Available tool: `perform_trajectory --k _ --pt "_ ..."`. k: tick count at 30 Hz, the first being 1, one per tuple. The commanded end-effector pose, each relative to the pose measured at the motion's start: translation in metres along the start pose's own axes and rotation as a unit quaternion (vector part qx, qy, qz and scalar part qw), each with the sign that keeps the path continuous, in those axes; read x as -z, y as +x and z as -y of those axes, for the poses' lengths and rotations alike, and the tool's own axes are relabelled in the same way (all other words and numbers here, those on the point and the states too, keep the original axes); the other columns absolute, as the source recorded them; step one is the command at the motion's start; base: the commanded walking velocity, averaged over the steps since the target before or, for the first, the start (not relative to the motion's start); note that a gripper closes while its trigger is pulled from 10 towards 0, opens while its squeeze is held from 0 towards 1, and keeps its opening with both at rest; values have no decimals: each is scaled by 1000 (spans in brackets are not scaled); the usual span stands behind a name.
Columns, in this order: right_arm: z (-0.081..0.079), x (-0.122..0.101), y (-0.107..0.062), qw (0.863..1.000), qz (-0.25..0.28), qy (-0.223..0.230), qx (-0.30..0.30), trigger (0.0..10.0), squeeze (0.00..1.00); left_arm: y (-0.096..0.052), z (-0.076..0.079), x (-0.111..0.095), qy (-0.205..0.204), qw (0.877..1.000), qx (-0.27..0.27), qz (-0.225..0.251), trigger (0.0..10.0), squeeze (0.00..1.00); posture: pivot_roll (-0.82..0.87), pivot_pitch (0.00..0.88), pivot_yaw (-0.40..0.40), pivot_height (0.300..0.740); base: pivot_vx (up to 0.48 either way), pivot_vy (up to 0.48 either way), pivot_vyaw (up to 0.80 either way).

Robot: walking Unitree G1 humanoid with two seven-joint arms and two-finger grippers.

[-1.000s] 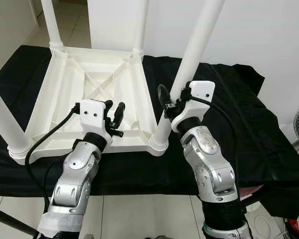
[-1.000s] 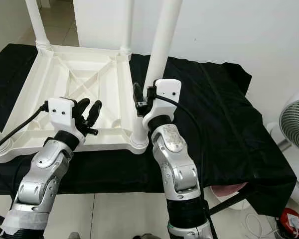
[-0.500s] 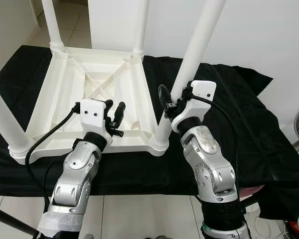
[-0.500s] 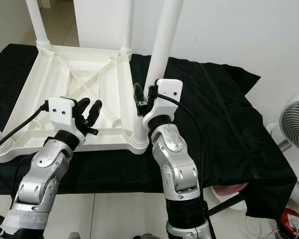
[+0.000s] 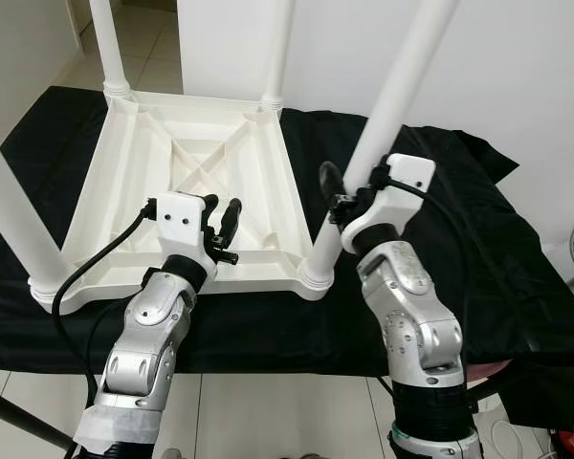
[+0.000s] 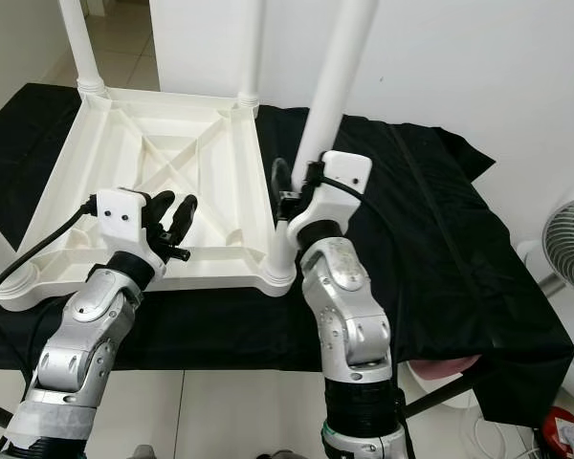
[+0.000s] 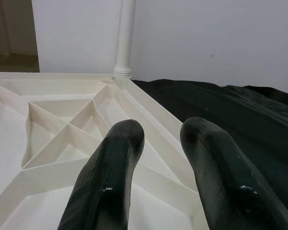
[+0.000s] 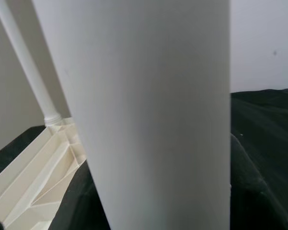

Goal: Building children table

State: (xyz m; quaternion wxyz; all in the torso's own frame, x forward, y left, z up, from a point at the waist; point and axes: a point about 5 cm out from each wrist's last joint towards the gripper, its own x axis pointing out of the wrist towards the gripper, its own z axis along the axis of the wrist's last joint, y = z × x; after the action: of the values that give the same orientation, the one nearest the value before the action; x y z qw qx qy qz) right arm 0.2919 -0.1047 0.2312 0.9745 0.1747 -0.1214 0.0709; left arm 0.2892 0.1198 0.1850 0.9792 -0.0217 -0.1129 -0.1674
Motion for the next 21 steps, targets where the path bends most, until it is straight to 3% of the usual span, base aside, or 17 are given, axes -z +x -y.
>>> perform_trajectory --k 1,8,13,19,21 --pt "27 7 -7 995 -8 53 84 10000 0 2 3 2 -2 1000 10 -3 10000 0 11 65 -69 740 0 0 0" --pt "50 11 -13 985 -10 104 138 10000 0 6 7 1 -8 1000 17 0 10000 0 1 67 -62 740 0 0 0" --pt "63 13 -16 968 1 186 171 10000 0 11 10 -2 -9 1000 22 7 10000 0 1 67 -61 740 0 0 0" --pt "72 18 -20 958 0 214 189 10000 0 15 14 -4 -16 999 25 12 10000 0 -2 69 -57 740 0 0 0" --pt "84 28 -25 941 -9 263 212 10000 0 16 18 -4 -21 999 29 13 10000 0 -4 72 -54 740 0 0 0"
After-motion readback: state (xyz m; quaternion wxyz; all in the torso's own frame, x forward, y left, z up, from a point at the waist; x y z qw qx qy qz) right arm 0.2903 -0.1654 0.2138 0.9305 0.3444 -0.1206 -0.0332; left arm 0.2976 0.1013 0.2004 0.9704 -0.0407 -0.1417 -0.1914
